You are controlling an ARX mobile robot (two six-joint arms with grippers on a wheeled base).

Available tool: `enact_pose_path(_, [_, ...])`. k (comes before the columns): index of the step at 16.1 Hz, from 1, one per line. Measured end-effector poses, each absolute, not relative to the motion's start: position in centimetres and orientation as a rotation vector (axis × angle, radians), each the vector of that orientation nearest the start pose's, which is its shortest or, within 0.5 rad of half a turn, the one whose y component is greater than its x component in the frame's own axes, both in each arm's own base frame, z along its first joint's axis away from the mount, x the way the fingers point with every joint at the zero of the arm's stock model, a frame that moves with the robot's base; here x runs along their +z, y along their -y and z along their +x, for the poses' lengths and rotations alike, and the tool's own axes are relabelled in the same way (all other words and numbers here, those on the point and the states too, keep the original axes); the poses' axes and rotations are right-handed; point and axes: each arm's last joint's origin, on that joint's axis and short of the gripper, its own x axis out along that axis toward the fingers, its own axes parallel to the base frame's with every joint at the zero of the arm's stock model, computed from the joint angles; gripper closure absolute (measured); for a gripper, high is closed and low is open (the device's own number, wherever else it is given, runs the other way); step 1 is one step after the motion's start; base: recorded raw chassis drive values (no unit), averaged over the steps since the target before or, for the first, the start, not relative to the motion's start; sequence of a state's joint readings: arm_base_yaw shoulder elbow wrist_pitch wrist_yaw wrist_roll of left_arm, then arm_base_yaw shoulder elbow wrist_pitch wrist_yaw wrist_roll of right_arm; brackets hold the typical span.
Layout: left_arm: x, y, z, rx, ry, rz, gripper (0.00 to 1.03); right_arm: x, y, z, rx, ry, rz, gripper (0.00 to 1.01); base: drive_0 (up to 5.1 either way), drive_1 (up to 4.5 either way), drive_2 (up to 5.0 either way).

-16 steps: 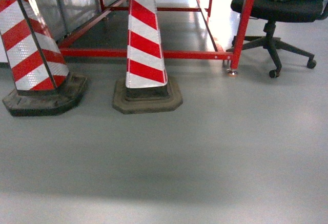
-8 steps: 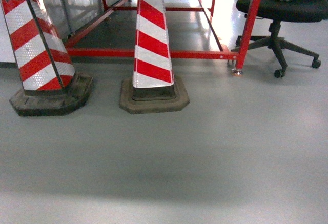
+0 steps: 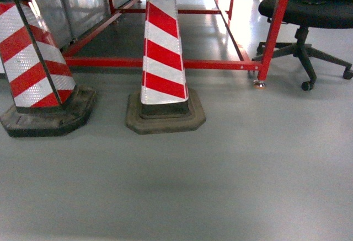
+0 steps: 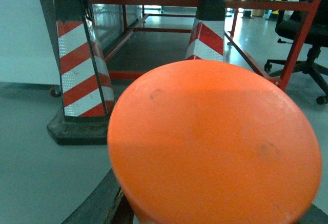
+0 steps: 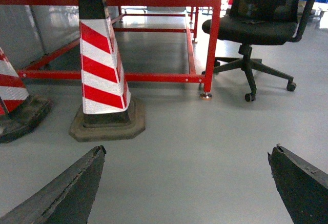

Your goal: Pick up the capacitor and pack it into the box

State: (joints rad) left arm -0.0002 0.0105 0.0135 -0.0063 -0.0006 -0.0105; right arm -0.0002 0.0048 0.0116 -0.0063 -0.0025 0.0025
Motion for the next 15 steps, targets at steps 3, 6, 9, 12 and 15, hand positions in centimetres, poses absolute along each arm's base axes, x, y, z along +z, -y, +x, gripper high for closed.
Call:
enact_pose_path(3, [16.69,0.0,9.75,0.0,-0.001,-0.01,0.59,16.67,0.0,9.73,0.002,0.002,0.002,0.03,0.0,0.0,0.0])
enact_pose_path(6, [16.67,0.0,9.75,0.0,-0.003,-0.01,0.59,16.66,0.0,9.73,0.002,0.002,0.002,0.03,0.0,0.0,0.0])
enact_pose_path(9, [16.68,0.0,9.75,0.0,-0.002,-0.01,0.59,16.68,0.0,9.73,0.0,0.004,0.002,0.03,0.0,0.0,0.0])
enact_pose_path(12, [16.67,0.0,9.75,0.0,-0.003,-0.011,0.59,16.69,0.0,9.73,0.0,0.004,0.002,0.03,0.0,0.0,0.0])
enact_pose_path(15, [16.67,0.0,9.75,-0.001,-0.003,-0.01,0.59,16.66,0.0,9.73,0.0,0.002,0.002,0.03,0.0,0.0,0.0])
